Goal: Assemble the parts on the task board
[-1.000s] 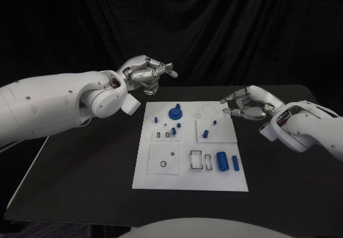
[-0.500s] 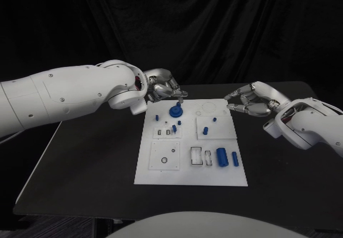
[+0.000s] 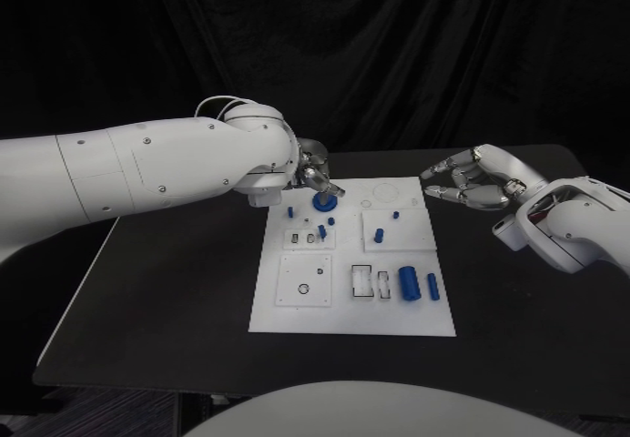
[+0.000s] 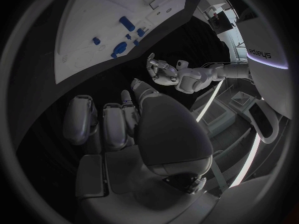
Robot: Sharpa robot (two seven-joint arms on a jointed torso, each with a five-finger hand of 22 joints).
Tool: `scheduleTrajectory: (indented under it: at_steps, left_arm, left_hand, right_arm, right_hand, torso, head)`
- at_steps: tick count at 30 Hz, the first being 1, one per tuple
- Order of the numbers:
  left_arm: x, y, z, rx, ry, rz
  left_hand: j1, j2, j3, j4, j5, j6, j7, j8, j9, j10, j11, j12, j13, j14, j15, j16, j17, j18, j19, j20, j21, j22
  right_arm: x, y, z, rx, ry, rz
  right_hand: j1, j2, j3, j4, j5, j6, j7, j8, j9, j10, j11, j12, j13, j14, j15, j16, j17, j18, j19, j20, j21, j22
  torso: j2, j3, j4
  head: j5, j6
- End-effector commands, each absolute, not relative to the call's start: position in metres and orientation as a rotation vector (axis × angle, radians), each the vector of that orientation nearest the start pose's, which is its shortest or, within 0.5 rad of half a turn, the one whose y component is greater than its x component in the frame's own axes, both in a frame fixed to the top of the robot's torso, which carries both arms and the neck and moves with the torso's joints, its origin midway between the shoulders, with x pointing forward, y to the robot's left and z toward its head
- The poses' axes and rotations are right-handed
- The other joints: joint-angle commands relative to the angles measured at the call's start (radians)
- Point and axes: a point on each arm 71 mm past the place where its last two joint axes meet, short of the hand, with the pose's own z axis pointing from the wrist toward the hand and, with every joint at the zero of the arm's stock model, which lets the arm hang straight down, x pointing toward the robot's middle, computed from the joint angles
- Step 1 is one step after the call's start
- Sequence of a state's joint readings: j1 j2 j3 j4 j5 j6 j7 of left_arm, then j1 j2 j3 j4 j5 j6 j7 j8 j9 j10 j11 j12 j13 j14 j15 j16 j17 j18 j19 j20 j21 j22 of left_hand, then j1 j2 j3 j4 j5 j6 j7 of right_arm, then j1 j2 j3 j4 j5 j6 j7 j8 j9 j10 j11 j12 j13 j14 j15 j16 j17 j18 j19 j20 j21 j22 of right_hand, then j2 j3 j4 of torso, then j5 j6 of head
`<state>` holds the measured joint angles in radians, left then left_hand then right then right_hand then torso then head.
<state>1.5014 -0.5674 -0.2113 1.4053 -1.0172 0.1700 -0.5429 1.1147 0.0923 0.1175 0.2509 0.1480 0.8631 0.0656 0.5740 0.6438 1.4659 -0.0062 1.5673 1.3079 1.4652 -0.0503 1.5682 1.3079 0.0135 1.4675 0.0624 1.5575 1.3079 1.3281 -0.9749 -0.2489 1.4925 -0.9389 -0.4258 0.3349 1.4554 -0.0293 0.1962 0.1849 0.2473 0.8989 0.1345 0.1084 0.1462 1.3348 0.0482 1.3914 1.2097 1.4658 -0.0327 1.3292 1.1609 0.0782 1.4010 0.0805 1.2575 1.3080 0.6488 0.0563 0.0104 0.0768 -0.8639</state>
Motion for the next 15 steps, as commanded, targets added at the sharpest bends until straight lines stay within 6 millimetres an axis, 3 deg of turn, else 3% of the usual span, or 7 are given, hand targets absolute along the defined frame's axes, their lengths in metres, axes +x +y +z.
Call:
scheduleTrajectory:
  at_steps: [1,5,11,15]
  left_arm:
    - [0.521,0.121,-0.147,0.109,2.266,-0.244]
    - [0.521,0.119,-0.152,0.117,2.285,-0.226]
    - [0.522,0.117,-0.164,0.115,2.313,-0.208]
    - [0.522,0.118,-0.174,0.106,2.331,-0.199]
  left_hand:
    - [-0.01,-0.001,-0.001,-0.005,0.002,-0.002,-0.008,0.005,0.02,0.105,-0.006,0.003,0.263,0.106,-0.01,0.003,0.263,0.002,0.057,-0.008,-0.006,0.203]
    - [-0.025,-0.001,-0.007,-0.002,-0.001,0.006,-0.013,0.009,0.048,0.105,-0.011,0.003,0.263,0.106,-0.015,0.003,0.263,0.003,0.054,-0.013,-0.009,0.197]
    - [-0.031,0.002,-0.009,-0.005,0.004,0.025,-0.021,0.015,0.076,0.105,-0.018,0.003,0.263,0.106,-0.021,0.003,0.263,0.009,0.036,-0.018,-0.019,0.172]
    - [-0.037,0.001,-0.011,-0.005,0.004,0.035,-0.025,0.017,0.089,0.105,-0.022,0.003,0.263,0.106,-0.025,0.003,0.263,0.011,0.034,-0.022,-0.021,0.167]
  right_arm:
    - [0.476,-0.272,-0.181,0.102,1.55,0.966]
    - [0.476,-0.272,-0.18,0.088,1.541,0.962]
    - [0.474,-0.273,-0.18,0.057,1.535,0.948]
    - [0.474,-0.272,-0.18,0.045,1.534,0.946]
  right_hand:
    - [-0.003,-0.008,0.0,0.009,0.009,0.005,-0.001,0.005,-0.002,0.009,-0.002,0.005,0.001,0.015,0.004,0.005,0.003,0.003,0.008,-0.002,0.002,0.055]
    - [-0.003,-0.009,0.001,0.008,0.015,0.006,-0.001,0.005,-0.002,0.011,-0.003,0.007,0.004,0.017,0.003,0.007,0.006,0.003,0.009,-0.002,0.003,0.056]
    - [-0.004,-0.009,0.002,0.009,0.018,0.007,-0.001,0.005,-0.003,0.012,-0.003,0.007,0.004,0.018,0.003,0.007,0.005,0.003,0.01,-0.003,0.003,0.056]
    - [-0.005,-0.01,0.002,0.01,0.018,0.007,-0.001,0.005,-0.003,0.011,-0.003,0.007,0.003,0.018,0.003,0.008,0.007,0.003,0.01,-0.003,0.003,0.056]
  torso:
    - [0.003,-0.0035,0.0043]
    - [0.004,-0.0023,-0.0055]
    - [0.01,-0.0055,-0.0048]
    - [0.014,-0.0056,-0.0053]
  head:
    - [0.001,0.0]
    - [0.011,-0.008]
    - [0.019,-0.008]
    - [0.02,-0.009]
